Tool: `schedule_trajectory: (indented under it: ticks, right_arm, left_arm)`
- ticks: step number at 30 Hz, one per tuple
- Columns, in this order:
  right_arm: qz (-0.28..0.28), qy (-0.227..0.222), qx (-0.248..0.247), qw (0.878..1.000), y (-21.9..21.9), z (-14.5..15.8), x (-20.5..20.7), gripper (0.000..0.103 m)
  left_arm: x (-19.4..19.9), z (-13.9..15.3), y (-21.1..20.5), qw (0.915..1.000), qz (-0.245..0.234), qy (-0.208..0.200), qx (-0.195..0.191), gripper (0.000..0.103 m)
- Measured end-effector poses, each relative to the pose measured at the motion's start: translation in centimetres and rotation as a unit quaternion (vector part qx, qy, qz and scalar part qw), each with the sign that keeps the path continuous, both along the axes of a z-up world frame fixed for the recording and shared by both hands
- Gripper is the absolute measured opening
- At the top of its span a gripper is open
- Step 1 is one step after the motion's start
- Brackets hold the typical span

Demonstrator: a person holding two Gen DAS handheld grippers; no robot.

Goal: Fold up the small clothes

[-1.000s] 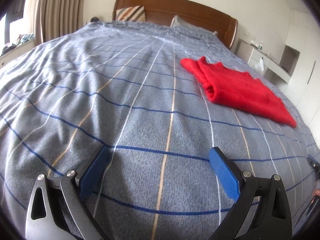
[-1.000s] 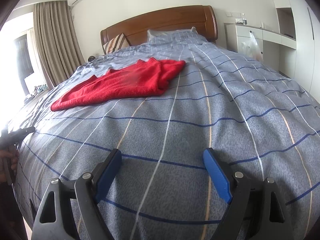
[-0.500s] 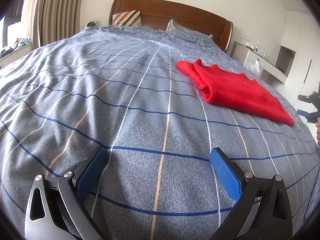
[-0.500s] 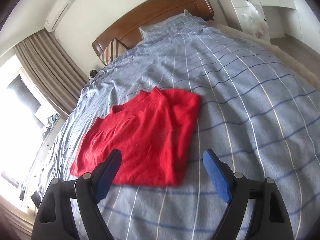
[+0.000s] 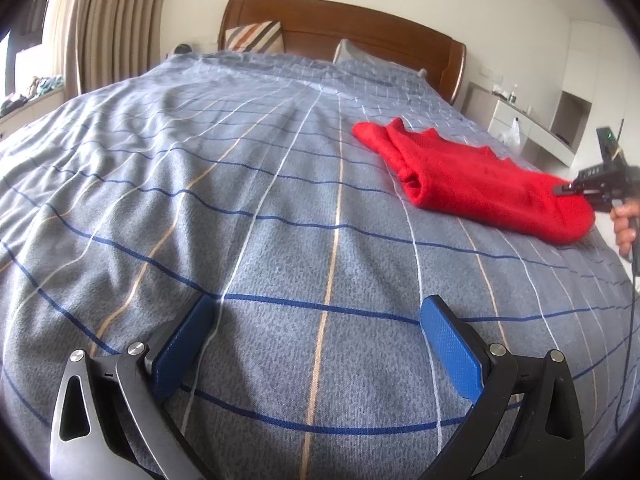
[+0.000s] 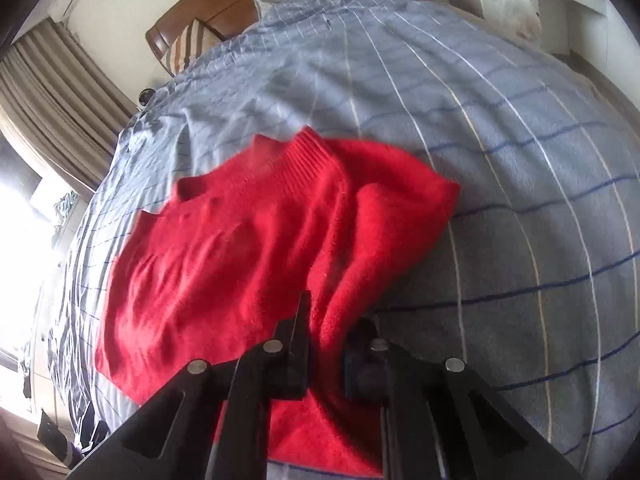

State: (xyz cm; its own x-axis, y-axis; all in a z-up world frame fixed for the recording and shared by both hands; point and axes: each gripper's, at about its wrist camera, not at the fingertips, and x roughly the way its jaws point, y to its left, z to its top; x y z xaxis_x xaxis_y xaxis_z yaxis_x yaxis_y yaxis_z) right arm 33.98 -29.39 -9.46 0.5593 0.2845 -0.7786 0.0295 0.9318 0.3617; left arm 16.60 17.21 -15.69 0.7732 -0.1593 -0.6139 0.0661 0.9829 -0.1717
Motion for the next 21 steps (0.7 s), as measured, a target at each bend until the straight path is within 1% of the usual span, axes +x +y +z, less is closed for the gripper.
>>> schedule_trajectory:
  ticks: [3,6,9,11,15,16,17,18,19,20,21]
  right_arm:
    - [0.045,-0.014,0.002,0.999,4.7,3.1,0.9,0.012]
    - [0.098,-0.012,-0.014,0.995,11.2,4.2,2.4,0.012]
    - [0.142,-0.012,-0.029,0.989,17.4,3.7,3.5,0.011]
    - [0.158,-0.007,-0.029,0.987,20.6,2.9,4.1,0.011]
    - [0.17,-0.005,-0.041,0.985,25.1,0.4,4.3,0.012]
    - [0.174,-0.005,-0.041,0.984,25.9,-0.2,4.4,0.02]
    - [0.181,0.001,-0.031,0.983,26.3,-0.8,3.9,0.024]
    - [0.193,0.016,-0.003,0.981,26.5,-1.5,3.9,0.046]
    - [0.199,0.023,0.03,0.979,26.5,-1.8,3.5,0.065]
    - [0.206,0.019,0.062,0.976,26.3,-1.6,3.0,0.067]
    - [0.221,0.013,0.089,0.971,26.2,-1.1,2.5,0.068]
  left_arm:
    - [0.3,0.1,-0.2,1.0,0.0,0.004,0.003,0.102]
    - [0.4,0.2,-0.3,1.0,-0.001,0.005,0.002,0.102]
    - [0.5,0.1,-0.3,1.0,0.0,0.004,0.002,0.102]
    - [0.6,0.1,-0.3,1.0,-0.001,0.004,0.0,0.102]
    - [0.7,0.1,-0.4,1.0,-0.001,0.003,-0.001,0.102]
    - [0.7,0.1,-0.4,1.0,-0.002,0.003,-0.001,0.102]
    - [0.7,0.1,-0.4,1.0,-0.001,0.003,-0.001,0.102]
    - [0.7,0.1,-0.4,1.0,-0.001,0.003,-0.001,0.102]
    - [0.8,0.1,-0.4,1.0,-0.001,0.003,-0.001,0.102]
    - [0.7,0.1,-0.4,1.0,-0.001,0.003,0.0,0.102]
    - [0.7,0.1,-0.4,1.0,-0.001,0.004,0.0,0.102]
